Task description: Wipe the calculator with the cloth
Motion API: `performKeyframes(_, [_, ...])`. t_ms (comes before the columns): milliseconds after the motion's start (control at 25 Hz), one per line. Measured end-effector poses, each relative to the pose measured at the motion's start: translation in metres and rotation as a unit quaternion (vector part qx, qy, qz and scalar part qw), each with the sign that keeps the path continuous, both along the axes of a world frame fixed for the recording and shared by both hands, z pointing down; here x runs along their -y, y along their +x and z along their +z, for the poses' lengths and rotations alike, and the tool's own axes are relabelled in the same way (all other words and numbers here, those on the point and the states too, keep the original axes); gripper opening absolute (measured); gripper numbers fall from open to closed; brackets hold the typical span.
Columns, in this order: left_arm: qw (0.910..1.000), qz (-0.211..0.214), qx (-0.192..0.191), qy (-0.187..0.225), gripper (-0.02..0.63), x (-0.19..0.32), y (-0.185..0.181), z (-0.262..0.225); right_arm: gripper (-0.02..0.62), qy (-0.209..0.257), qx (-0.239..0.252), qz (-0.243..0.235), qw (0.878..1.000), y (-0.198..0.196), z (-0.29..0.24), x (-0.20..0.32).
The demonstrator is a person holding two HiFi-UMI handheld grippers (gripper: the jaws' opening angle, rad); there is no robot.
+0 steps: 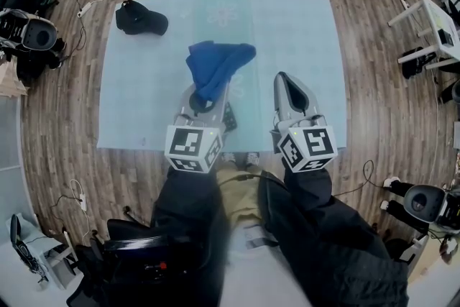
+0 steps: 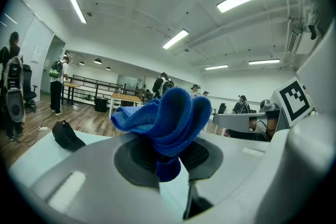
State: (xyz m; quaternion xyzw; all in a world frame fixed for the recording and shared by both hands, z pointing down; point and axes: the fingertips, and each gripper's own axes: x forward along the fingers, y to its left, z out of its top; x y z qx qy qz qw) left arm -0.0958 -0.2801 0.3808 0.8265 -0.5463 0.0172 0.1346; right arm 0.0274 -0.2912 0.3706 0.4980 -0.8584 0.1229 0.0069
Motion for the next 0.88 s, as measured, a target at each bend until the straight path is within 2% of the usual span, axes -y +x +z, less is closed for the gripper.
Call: performKeyframes(880, [1.0000, 0.008, 0.000, -0.001, 0.081, -0.0045, -0.0010, -0.0020, -0.005, -0.004, -0.008, -0.006, 1.000, -0.0066, 0.0024, -0.0076])
